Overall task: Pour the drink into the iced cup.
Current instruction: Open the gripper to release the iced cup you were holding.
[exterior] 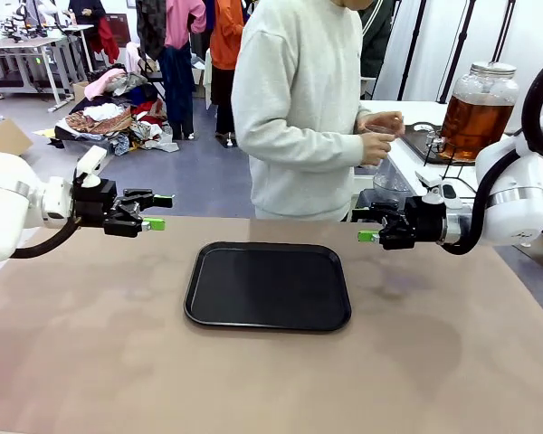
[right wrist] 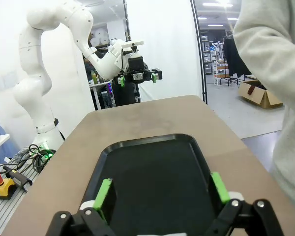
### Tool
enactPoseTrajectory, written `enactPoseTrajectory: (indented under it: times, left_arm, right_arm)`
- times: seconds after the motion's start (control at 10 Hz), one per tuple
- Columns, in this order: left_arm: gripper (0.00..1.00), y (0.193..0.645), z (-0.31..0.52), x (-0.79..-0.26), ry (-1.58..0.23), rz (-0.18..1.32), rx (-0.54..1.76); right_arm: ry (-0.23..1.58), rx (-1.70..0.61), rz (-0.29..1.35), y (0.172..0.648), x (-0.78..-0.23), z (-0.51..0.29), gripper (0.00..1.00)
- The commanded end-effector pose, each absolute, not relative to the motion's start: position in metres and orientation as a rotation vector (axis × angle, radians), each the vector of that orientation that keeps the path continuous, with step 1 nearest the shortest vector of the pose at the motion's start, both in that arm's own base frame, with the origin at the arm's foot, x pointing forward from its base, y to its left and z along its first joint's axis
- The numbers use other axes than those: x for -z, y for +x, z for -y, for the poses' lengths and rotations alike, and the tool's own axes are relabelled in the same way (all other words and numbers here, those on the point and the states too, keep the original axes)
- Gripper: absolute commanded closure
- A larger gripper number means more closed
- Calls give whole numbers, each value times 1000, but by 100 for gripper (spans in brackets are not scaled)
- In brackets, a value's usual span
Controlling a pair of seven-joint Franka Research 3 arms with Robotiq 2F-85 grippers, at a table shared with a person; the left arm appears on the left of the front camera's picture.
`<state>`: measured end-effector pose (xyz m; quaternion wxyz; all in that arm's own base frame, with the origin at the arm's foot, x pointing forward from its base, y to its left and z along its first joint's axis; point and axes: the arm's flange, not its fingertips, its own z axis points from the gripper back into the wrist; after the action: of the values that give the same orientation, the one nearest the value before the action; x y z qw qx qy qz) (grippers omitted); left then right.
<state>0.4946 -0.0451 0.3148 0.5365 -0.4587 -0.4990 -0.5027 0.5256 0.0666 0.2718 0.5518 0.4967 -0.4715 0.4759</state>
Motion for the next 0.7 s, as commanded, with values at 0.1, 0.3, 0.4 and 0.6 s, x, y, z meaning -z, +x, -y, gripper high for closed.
enactPoseTrajectory:
  times: [0.1,0.3,0.4,0.6]
  left_arm:
    - [0,495,45,-316,-1092,1190,1198]
    - [0,495,45,-316,-1092,1190,1198]
    - [0,495,45,-316,-1092,1190,1198]
    - [0,495,45,-316,-1092,1190,1198]
  right_arm:
    - [1179,-1128,1120,526,-274,-66,0]
    - [1179,-1128,1120,526,-274,-66,0]
    - [1179,-1128,1120,526,-274,-66,0]
    - [1179,-1128,1120,526,-274,-66,0]
